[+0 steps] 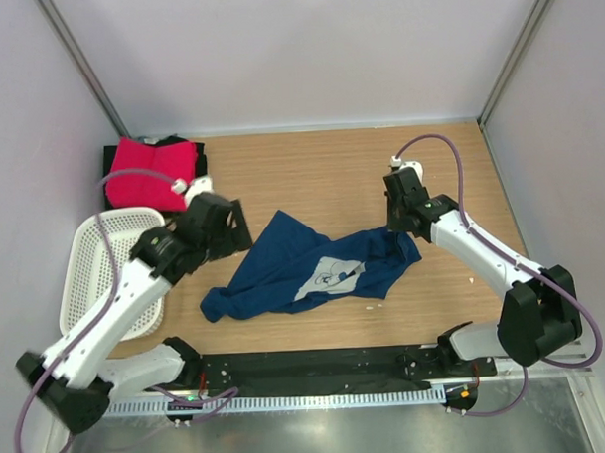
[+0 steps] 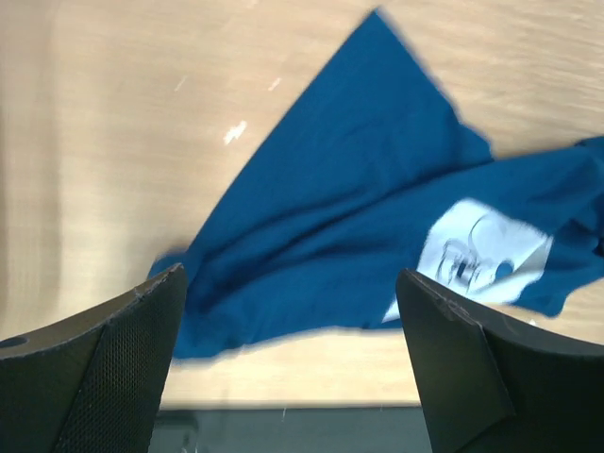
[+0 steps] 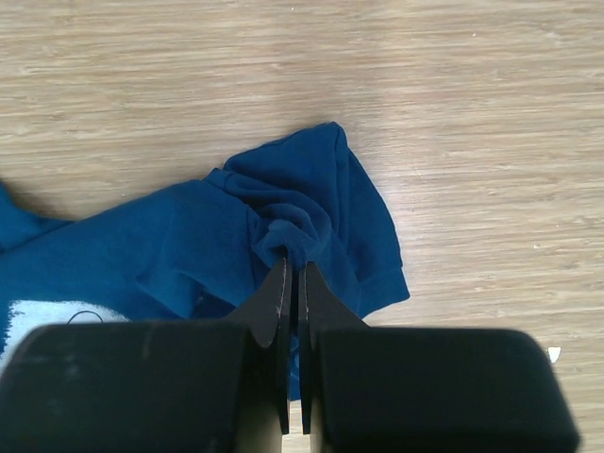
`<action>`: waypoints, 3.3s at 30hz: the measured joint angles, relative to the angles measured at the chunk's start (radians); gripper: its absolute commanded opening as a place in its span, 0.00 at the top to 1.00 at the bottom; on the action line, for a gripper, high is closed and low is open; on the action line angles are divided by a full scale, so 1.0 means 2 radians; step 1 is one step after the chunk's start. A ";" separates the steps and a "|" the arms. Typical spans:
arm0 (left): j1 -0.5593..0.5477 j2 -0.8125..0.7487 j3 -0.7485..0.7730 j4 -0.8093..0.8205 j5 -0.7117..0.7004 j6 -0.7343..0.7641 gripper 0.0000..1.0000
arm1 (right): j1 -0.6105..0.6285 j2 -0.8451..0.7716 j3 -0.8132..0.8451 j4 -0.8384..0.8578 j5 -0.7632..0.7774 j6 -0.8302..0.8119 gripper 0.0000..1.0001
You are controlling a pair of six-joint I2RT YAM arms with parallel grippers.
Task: Fold and stack the t-shirts
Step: Flatten the tshirt out
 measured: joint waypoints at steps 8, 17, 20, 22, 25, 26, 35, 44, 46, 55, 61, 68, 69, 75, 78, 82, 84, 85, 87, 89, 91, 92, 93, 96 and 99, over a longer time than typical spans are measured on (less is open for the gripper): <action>0.000 0.321 0.173 0.101 0.003 0.118 0.13 | -0.009 0.005 -0.010 0.012 -0.018 0.002 0.99; 0.009 0.538 0.303 0.121 0.003 0.142 0.24 | -0.012 0.005 -0.017 0.020 -0.034 0.010 0.99; 0.017 0.556 0.304 0.123 -0.001 0.133 0.27 | -0.012 0.005 -0.018 0.020 -0.035 0.010 0.99; 0.024 0.558 0.301 0.127 -0.002 0.121 0.29 | -0.012 0.005 -0.018 0.020 -0.035 0.010 0.99; 0.035 0.558 0.293 0.137 -0.005 0.100 0.30 | -0.013 0.005 -0.018 0.020 -0.036 0.010 0.99; 0.037 0.559 0.290 0.142 -0.006 0.095 0.30 | -0.013 0.005 -0.018 0.020 -0.038 0.010 0.99; 0.043 0.579 0.283 0.165 -0.004 0.072 0.39 | -0.013 0.005 -0.018 0.020 -0.040 0.010 0.99; 0.044 0.587 0.283 0.187 0.009 0.057 0.82 | -0.013 0.005 -0.018 0.020 -0.039 0.011 0.99; 0.044 0.587 0.282 0.189 0.009 0.053 1.00 | -0.013 0.005 -0.018 0.020 -0.039 0.012 0.99; 0.050 0.568 0.250 0.202 0.002 0.047 1.00 | -0.013 0.025 -0.002 0.018 -0.048 0.014 0.99; 0.095 0.478 0.127 0.202 -0.022 0.026 1.00 | -0.013 0.083 0.056 0.024 -0.066 0.014 0.87; 0.146 0.388 0.022 0.204 -0.049 0.005 1.00 | -0.013 0.150 0.117 0.024 -0.096 0.011 0.37; 0.149 0.381 0.012 0.205 -0.051 0.001 1.00 | -0.013 0.149 0.117 0.020 -0.100 0.013 0.34; 0.152 0.375 -0.007 0.205 -0.054 -0.002 1.00 | -0.003 0.068 0.058 0.008 -0.108 0.020 0.29; 0.152 0.375 -0.007 0.211 -0.053 -0.002 1.00 | 0.029 0.010 0.019 0.006 -0.096 0.025 0.34; 0.152 0.375 -0.008 0.216 -0.053 -0.002 1.00 | 0.077 0.007 0.002 0.004 -0.072 0.027 0.41; 0.152 0.375 -0.010 0.219 -0.052 -0.001 1.00 | 0.092 0.023 -0.008 0.004 -0.055 0.028 0.43; 0.152 0.375 -0.011 0.220 -0.052 -0.001 1.00 | 0.098 0.034 -0.014 0.004 -0.046 0.029 0.48; 0.152 0.375 -0.012 0.220 -0.051 -0.001 1.00 | 0.105 0.057 -0.025 0.003 -0.030 0.031 0.52; 0.152 0.375 -0.012 0.221 -0.050 0.000 1.00 | 0.107 0.075 -0.032 0.003 -0.014 0.035 0.58; 0.152 0.375 -0.012 0.223 -0.049 0.000 1.00 | 0.107 0.090 -0.037 0.005 0.002 0.039 0.61; 0.152 0.375 -0.012 0.224 -0.048 0.001 1.00 | 0.106 0.094 -0.039 0.007 0.006 0.040 0.61; 0.152 0.375 -0.012 0.224 -0.048 0.001 1.00 | 0.106 0.097 -0.040 0.010 0.009 0.040 0.61; 0.152 0.374 -0.012 0.226 -0.047 0.001 1.00 | 0.106 0.109 -0.040 0.026 0.014 0.040 0.44; 0.152 0.374 -0.012 0.227 -0.046 0.002 1.00 | 0.106 0.127 -0.040 0.040 0.019 0.037 0.29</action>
